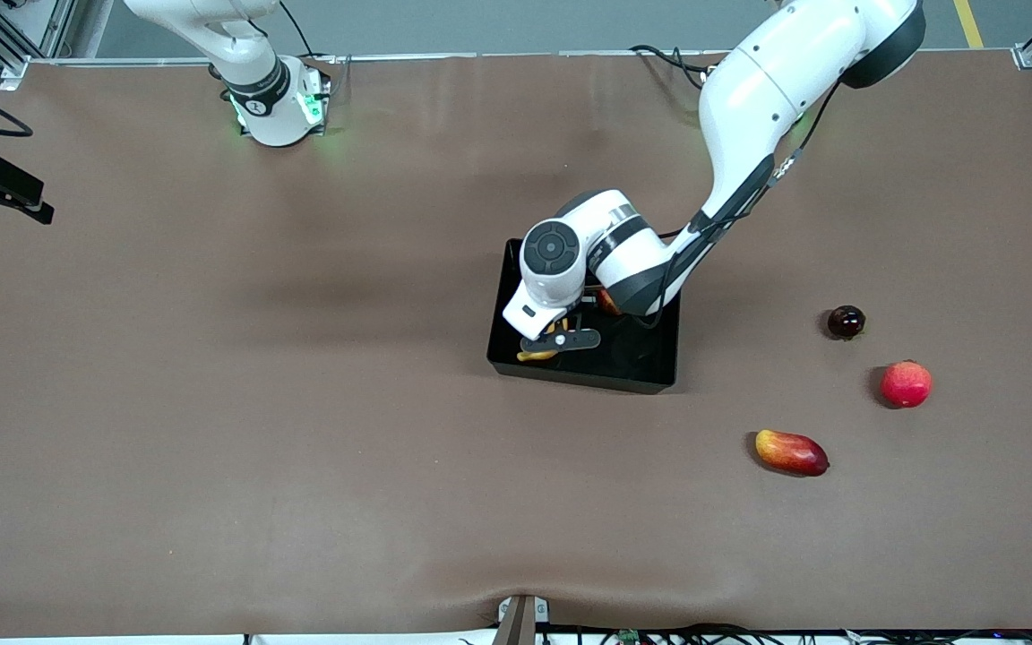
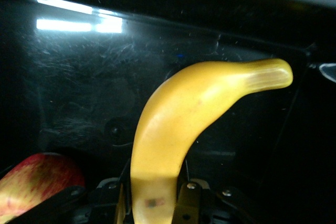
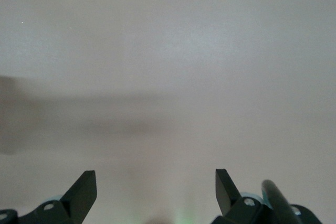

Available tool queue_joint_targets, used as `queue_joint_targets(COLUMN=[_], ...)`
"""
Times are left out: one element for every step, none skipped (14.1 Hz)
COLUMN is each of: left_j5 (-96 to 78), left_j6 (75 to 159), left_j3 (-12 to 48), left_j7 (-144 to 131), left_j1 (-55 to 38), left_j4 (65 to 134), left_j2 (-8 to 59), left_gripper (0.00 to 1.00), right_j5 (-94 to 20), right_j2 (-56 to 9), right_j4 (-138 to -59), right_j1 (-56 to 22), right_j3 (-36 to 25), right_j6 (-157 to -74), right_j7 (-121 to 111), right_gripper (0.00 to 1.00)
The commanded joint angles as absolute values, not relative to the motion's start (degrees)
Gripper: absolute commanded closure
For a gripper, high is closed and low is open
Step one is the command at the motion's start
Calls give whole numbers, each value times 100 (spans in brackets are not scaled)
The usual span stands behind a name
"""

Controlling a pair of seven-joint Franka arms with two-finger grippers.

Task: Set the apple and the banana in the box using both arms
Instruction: 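Lower the banana into the box with the left gripper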

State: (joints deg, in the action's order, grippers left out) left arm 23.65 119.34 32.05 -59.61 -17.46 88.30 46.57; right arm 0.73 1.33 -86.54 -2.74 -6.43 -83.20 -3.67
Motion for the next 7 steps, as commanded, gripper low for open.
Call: queue_joint_targets(left_j5=[2479, 2487, 2496, 2487, 2496, 2505, 2514], left_j6=[12162, 12242, 12252, 12252, 12243, 12200, 12060], left_j3=[2998, 2936, 2892, 2805, 2778, 2777, 2777], left_j7=[-6029, -6029, -6012, -6012, -5977, -5942, -5854], left_j1=[-1942, -1968, -1969, -1960, -1899, -1829, -1698], left_j4=[8736, 8728, 8728, 8719, 8623, 8483, 8394], left_j2=[4781, 4781, 4764, 4694, 4580, 4527, 4309], left_gripper=[96, 72, 46, 11, 0, 0, 0], right_j5=[-44, -44, -44, -44, -44, -44, -44], right_j2=[272, 272, 272, 272, 272, 264, 272], right_j4=[-8754, -8754, -8754, -8745, -8745, -8745, -8745], right_j1=[-229, -229, -229, -229, -229, -229, -229], right_j3=[-642, -642, -642, -642, -642, -642, -642], right_j6=[-8332, -8332, -8332, -8332, -8332, -8332, -8332], right_j7=[-396, -396, -396, -396, -396, -396, -387], right_gripper=[0, 0, 0, 0, 0, 0, 0])
